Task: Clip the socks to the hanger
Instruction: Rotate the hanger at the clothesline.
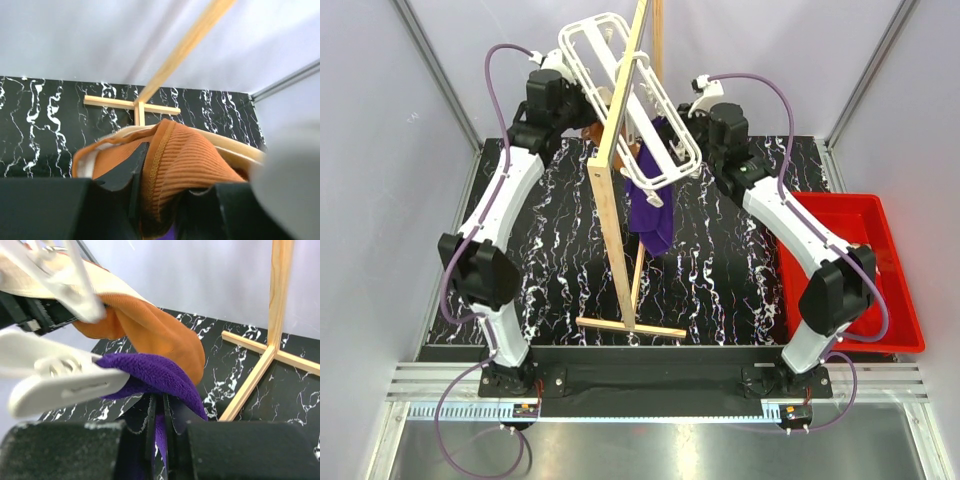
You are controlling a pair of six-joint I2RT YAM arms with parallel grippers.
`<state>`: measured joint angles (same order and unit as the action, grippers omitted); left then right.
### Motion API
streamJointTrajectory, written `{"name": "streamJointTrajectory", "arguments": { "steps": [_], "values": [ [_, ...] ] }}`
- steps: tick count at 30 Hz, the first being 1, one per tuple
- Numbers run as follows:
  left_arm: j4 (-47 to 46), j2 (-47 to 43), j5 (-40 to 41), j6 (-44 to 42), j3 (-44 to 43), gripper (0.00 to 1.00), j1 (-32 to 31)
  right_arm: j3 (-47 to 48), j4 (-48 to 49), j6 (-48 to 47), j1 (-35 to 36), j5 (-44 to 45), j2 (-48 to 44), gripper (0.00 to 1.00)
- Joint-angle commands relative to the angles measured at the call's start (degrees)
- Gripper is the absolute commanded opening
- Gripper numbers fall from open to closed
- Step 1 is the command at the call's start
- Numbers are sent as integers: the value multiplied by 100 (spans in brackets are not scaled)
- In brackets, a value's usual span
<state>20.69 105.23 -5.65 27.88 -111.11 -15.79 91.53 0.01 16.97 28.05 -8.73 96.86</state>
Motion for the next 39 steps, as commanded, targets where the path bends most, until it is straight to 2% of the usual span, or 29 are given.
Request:
{"name": "streamJointTrajectory", "arguments": {
  "steps": [1,9,11,13,16,19,20,23,30,34,39],
  "values": [
    [128,296,-357,16,-507,25,182,471,34,96,-98,-24,149,11],
    [611,990,-463,51,-1745,32,243,1130,-326,386,-186,451,553,11],
    [769,974,-411,112,-1713,35,252,1192,-335,473,-221,487,615,12],
    [727,825,-445,191,-1266,42,270,1227,-440,474,-230,417,632,13],
    [446,280,-463,253,-352,49,270,1017,-458,465,-221,232,492,21],
    [401,-291,-419,262,341,67,270,771,-606,474,-230,57,220,28],
    [436,-606,-402,288,536,76,261,727,-721,491,-221,21,106,37],
    [497,-1256,-393,367,1158,89,270,665,-1265,535,-221,-41,-131,42],
    [515,-2690,-489,639,2530,93,270,182,-1592,570,-221,-14,-808,55],
    [340,-3647,-1094,780,3235,90,261,-151,-1749,588,-230,-137,-1116,65],
    [217,-4273,-1929,974,3719,87,208,-381,-2022,518,-230,3,-1468,76]
  ]
}}
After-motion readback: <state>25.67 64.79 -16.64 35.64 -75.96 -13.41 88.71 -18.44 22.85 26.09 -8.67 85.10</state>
